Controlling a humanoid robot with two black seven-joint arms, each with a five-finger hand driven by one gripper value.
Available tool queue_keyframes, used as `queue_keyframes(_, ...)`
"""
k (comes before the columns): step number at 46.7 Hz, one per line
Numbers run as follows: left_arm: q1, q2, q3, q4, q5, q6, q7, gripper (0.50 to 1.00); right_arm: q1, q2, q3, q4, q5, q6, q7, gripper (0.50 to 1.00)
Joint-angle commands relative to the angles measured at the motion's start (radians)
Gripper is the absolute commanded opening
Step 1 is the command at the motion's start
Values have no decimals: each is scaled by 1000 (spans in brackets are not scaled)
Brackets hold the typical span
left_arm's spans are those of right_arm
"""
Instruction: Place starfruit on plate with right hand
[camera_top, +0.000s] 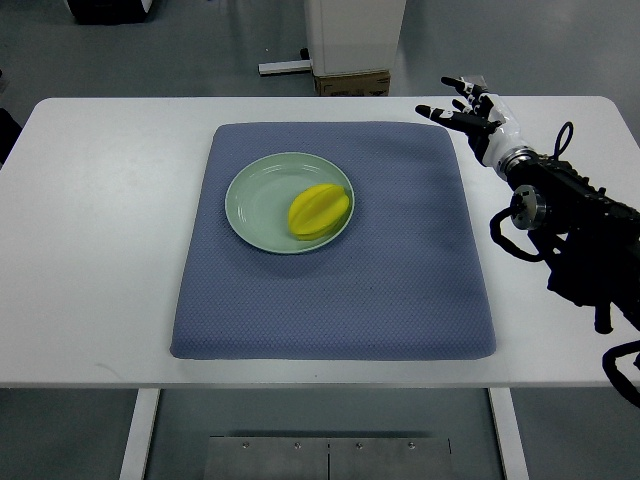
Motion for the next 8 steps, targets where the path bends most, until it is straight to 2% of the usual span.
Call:
queue_keyframes(1, 0, 0, -1, 0, 0, 0, 0, 1000, -1, -3, 0, 0, 0, -1, -2, 1000)
queue_keyframes(8, 0, 0, 0, 0, 0, 1, 0, 1000, -7, -17, -3, 0, 0, -5, -2, 1000)
